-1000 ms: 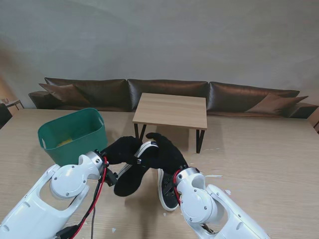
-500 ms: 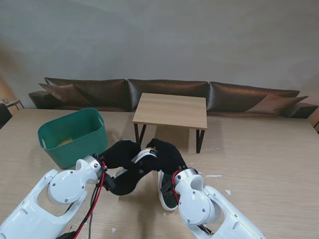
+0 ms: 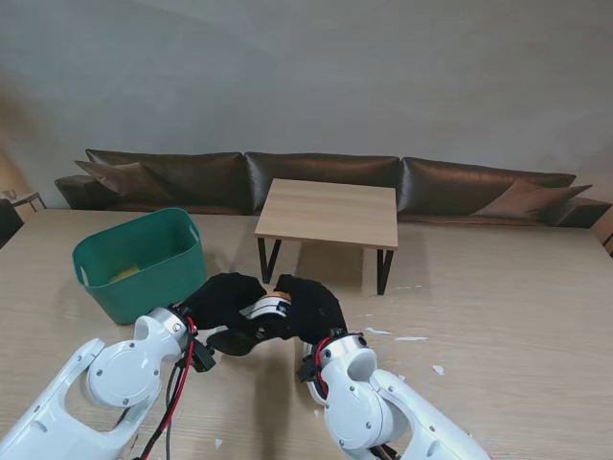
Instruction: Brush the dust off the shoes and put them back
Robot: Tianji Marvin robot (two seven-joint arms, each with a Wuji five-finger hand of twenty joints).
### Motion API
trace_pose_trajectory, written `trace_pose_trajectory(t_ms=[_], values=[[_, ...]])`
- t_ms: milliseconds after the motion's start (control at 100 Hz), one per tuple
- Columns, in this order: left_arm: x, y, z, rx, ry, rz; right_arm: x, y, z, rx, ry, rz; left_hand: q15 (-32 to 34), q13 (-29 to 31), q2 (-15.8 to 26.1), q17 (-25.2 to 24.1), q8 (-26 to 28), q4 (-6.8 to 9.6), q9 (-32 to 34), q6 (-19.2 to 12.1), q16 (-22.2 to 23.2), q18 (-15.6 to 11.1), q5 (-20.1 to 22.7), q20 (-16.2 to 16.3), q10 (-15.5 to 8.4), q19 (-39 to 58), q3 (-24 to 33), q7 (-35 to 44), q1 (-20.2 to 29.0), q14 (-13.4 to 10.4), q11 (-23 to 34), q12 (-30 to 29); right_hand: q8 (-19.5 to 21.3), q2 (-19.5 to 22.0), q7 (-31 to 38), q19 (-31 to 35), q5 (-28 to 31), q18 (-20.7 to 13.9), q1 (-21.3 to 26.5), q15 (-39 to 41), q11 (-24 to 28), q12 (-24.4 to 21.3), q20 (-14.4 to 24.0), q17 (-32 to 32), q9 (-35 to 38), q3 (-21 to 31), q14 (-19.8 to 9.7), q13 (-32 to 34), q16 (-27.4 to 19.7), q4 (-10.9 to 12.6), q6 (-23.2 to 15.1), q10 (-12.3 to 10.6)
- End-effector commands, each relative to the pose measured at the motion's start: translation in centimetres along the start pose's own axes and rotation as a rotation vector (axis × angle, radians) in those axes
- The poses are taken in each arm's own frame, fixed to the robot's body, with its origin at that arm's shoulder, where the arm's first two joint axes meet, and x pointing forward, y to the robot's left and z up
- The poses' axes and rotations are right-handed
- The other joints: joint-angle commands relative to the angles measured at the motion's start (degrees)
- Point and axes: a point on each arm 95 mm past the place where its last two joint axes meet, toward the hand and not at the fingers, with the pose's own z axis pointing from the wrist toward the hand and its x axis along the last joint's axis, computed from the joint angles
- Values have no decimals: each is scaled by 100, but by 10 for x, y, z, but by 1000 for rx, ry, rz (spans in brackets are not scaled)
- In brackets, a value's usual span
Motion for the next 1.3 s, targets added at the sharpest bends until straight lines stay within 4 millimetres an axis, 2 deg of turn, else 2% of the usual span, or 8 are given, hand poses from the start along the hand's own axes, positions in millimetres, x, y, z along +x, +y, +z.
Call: trace_pose_trajectory(t_ms=[0,60,90,270,650,1010,1150,1290], values=[[-1,-8,-4,34,-19,1,11,-7,1,14,11,22,438,-345,1786,-263,-118,723,-408,69,-51,457,-73,539,118,267,588,-984,-207,383,158,-1340,-169,391,1288,204,638,-222,1170,207,446,316,189,2907,692,1669,-1216,189,86,511,-675,-631],[-5,-11,-7,70,-43,6,13,-5,4,10,15,-10,214,-714,2047,-648,-477,968,-634,202,-184,484,-150,494,218,-62,845,-1717,-783,526,-8,-1795,-191,410,1332,200,608,-237,1161,231,461,347,204,2928,673,1663,-1253,191,102,506,-677,-635],[-6,-13,-9,87,-55,2,13,-5,5,8,16,-20,139,-859,2100,-797,-574,997,-723,247,-218,493,-225,480,270,-159,833,-1851,-876,601,-74,-1851,-207,414,1358,204,594,-246,1157,253,470,362,216,2947,672,1668,-1280,192,116,504,-677,-636],[-17,-20,-19,174,-99,-23,15,-6,8,0,19,-58,-5,-1140,2237,-1088,-704,1002,-803,354,-304,539,-227,511,415,-391,597,-2019,-975,742,-238,-1964,-254,407,1394,224,594,-257,1171,335,474,374,255,3000,674,1674,-1304,191,168,503,-646,-608],[-27,-26,-41,221,-162,-5,18,-10,13,-80,10,-176,-15,-1199,2454,-1129,-719,1027,-751,408,-323,552,-175,655,505,-399,297,-2074,-1000,823,-327,-1970,-265,459,1469,237,519,-291,1161,377,521,397,306,3016,634,1684,-1350,193,205,492,-605,-608],[-32,-23,-52,252,-186,-8,30,-18,13,-198,95,-379,33,-1133,2590,-1063,-666,1056,-610,491,-310,576,25,755,573,-332,176,-1986,-962,853,-300,-1927,-312,557,1631,277,367,-429,1081,392,659,356,342,3052,545,1688,-1499,201,219,452,-618,-678],[-36,-20,-56,271,-195,-20,34,-16,16,-210,126,-447,93,-1077,2621,-1004,-607,1064,-512,534,-286,583,126,817,598,-215,145,-1904,-945,851,-240,-1869,-381,603,1712,237,308,-433,1083,363,734,297,322,3042,477,1667,-1502,204,206,440,-629,-696],[-43,-16,-57,284,-216,-12,30,-26,19,-161,175,-503,211,-1047,2587,-976,-196,952,-435,542,-223,571,209,863,594,-90,-14,-1647,-835,845,-165,-1701,-403,663,1794,206,215,-481,1043,293,807,264,315,2995,407,1658,-1522,200,175,432,-676,-757]])
